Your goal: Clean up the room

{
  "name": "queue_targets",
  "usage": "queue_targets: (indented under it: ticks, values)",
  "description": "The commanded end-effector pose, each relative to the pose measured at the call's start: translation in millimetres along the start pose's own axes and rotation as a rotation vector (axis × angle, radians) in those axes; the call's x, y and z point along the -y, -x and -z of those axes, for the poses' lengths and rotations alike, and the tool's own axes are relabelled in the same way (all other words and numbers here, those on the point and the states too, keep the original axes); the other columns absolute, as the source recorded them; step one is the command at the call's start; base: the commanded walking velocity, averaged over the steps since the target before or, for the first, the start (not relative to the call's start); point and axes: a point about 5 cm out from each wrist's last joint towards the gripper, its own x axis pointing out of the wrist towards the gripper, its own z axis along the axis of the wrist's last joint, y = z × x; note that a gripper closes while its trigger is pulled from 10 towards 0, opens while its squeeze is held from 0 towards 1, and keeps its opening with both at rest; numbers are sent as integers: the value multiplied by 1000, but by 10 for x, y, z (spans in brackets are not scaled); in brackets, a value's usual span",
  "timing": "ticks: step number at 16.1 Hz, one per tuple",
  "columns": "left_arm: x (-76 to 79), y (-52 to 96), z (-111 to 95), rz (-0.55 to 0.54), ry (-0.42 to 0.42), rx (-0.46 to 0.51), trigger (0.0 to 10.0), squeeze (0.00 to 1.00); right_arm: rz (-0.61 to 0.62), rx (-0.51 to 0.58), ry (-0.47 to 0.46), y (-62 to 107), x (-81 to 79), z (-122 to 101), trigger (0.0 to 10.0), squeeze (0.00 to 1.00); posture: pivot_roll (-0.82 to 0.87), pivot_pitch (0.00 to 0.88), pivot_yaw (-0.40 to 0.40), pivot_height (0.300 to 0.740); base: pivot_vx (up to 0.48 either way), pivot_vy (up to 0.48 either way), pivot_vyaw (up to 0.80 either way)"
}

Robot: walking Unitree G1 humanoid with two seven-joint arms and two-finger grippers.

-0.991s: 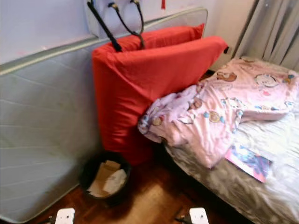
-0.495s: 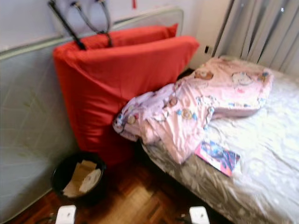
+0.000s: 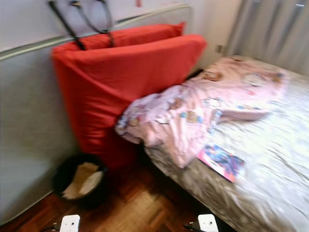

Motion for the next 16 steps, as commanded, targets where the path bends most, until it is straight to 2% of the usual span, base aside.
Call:
queue_targets:
  ticks: [1, 5, 7, 16]
  values:
    - [132, -48, -37, 100, -105, -104, 10000, 0, 31, 125, -236, -59, 428, -735, 10000, 0, 14, 0, 33, 740, 0, 0, -669]
    - [121, -50, -47, 84, -128, -96, 10000, 0, 29, 123, -230, -58, 428, -736, 10000, 0, 13, 0, 32, 740, 0, 0, -672]
    - [119, -51, -53, 82, -140, -91, 10000, 0, 28, 122, -228, -59, 427, -735, 10000, 0, 13, 0, 32, 740, 0, -356, -669]
    - [115, -50, -43, 73, -128, -97, 10000, 0, 29, 129, -243, -58, 429, -736, 10000, 0, 12, 0, 30, 740, 0, 0, -653]
